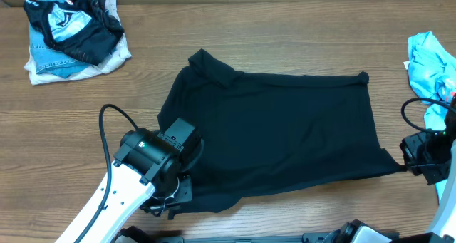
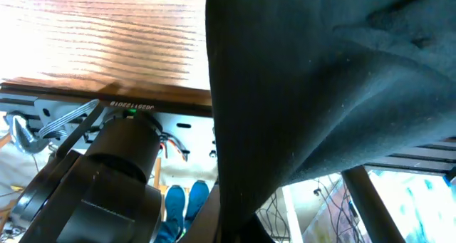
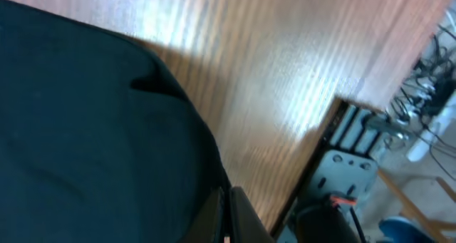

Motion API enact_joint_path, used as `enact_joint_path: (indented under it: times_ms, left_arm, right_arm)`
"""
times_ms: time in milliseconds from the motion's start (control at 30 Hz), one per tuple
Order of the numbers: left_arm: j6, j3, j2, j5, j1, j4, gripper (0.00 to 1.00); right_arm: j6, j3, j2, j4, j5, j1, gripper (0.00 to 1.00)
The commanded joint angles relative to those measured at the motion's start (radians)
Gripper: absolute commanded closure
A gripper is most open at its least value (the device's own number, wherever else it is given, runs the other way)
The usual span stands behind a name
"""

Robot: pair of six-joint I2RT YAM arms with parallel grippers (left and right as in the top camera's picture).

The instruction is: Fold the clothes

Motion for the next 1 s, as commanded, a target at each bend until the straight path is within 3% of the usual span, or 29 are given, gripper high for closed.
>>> enact_joint_path:
  times_ms: [0,500,967]
  left_arm:
    - [-0.021,-0.007,-0.003,0.008,-0.007,-0.001,0.96]
    - [-0.098,-0.030,-0.003,-0.045,-0.006,0.082,0.95]
    - [-0.163,-0.076,-0.002,-0.068,-0.006,0.135,0.95]
  right_arm:
    - [0.082,-0.002,-0.024,-0.022,0.075,-0.021,0.96]
    - [0.148,-0.014,-0.077,-0.027,0.035,-0.072,0.94]
    - [0.262,-0.143,-0.077,0.043,0.033,-0.072,0.92]
